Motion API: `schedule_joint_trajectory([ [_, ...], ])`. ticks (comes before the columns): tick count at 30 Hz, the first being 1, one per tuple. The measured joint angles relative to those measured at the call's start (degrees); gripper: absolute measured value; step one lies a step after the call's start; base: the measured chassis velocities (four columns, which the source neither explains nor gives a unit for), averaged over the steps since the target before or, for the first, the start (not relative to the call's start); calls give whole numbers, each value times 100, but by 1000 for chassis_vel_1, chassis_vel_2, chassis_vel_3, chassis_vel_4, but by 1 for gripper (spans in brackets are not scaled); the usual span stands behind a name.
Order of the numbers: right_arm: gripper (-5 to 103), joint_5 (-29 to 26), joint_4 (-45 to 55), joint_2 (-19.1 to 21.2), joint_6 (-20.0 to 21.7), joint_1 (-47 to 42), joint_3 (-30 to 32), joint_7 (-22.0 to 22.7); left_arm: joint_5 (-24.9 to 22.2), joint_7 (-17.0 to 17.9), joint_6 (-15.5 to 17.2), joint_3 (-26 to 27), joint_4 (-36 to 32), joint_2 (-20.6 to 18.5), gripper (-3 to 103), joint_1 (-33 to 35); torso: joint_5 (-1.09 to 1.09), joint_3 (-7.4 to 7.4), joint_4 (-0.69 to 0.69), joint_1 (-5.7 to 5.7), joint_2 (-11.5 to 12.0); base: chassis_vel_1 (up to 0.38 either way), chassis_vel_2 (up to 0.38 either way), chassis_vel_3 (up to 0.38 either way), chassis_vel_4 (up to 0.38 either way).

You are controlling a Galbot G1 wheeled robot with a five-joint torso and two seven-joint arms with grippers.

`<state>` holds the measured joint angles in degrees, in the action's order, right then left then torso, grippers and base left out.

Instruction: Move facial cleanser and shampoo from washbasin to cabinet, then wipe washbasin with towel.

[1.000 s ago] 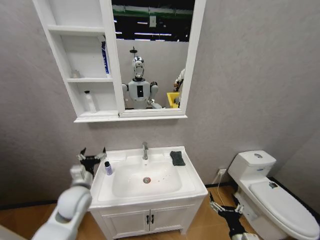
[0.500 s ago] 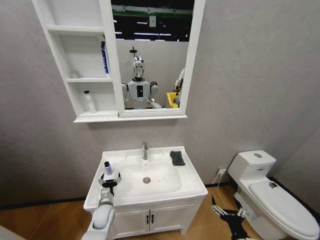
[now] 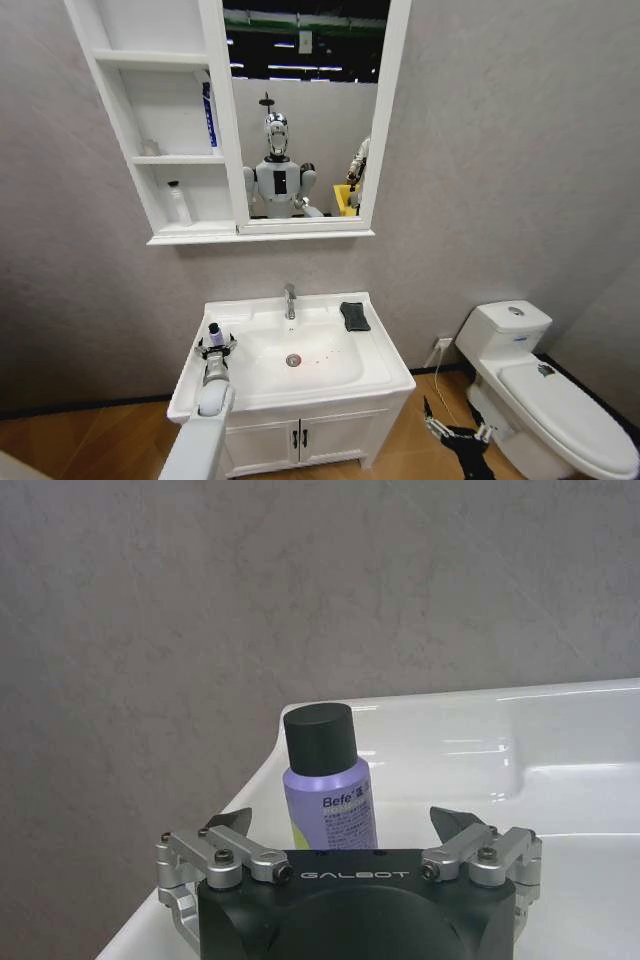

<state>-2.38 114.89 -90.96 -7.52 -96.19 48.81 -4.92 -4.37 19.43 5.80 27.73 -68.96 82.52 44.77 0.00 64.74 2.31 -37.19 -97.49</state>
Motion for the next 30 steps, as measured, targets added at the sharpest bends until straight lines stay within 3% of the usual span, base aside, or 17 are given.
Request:
schedule_joint_trajectory([
  [3,100,0,-13,2,-2,-1,0,-2,0,25,23,-2,74,2,97,-84,0,0,0,0,0,0,0,0,0],
  [4,100,0,-32,2,-12,-9,1,-5,7,69,24,-6,144,4,92,-174,1,0,0,0,0,0,0,0,0],
  [5,100,-2,-82,0,-45,-51,-9,-6,1,120,35,-4,283,7,76,-314,0,0,0,0,0,0,0,0,0],
  [6,100,-2,-82,0,-45,-51,-9,-6,1,120,35,-4,283,7,76,-314,0,0,0,0,0,0,0,0,0],
  [9,100,-9,-116,-5,-67,-61,-10,-2,-9,121,36,0,383,-12,60,-369,0,0,0,0,0,0,0,0,0],
  [14,100,-16,-122,1,-69,-47,3,12,-52,124,72,14,278,-25,44,-304,-1,0,2,0,0,0,0,0,0],
  [17,100,-17,-122,4,-46,1,21,31,-194,79,520,31,-677,-123,43,96,-5,1,-2,-1,1,0,0,0,0],
  [18,100,-17,-122,4,-46,1,21,31,-194,79,520,31,-677,-123,43,96,-5,1,-2,-1,1,0,0,0,0],
  [21,100,-15,-122,7,11,51,34,41,-737,257,1284,-120,-2429,-622,43,602,2,-1,0,2,0,0,0,0,0],
  [22,100,-15,-122,7,11,51,34,41,-737,257,1284,-120,-2429,-622,43,602,2,-1,0,2,0,0,0,0,0],
  [23,100,-12,-132,18,38,79,36,42,-1428,469,1940,-208,-3388,-1067,43,705,-8,-1,-2,1,0,0,0,0,0],
  [24,100,7,-164,18,50,119,15,41,-2332,746,2596,-252,-4285,-1565,43,642,5,-2,-5,3,-1,0,0,0,0],
  [25,100,7,-164,18,50,119,15,41,-2332,746,2596,-252,-4285,-1565,43,642,5,-2,-5,3,-1,0,0,0,0],
  [27,100,60,-211,6,56,158,-42,38,-3852,1276,3323,-304,-5199,-2393,43,207,-5,-2,-1,4,-1,0,0,0,0],
  [28,100,90,-227,-13,56,172,-78,37,-4611,1538,3496,-352,-5395,-2903,43,-184,-1,-2,2,3,-1,0,0,0,0],
  [29,100,90,-227,-13,56,172,-78,37,-4611,1538,3496,-352,-5395,-2903,43,-184,-1,-2,2,3,-1,0,0,0,0],
  [30,100,120,-241,-32,56,174,-120,33,-5108,1690,3576,-389,-5427,-3302,43,-537,6,-2,2,3,-1,0,0,0,0],
])
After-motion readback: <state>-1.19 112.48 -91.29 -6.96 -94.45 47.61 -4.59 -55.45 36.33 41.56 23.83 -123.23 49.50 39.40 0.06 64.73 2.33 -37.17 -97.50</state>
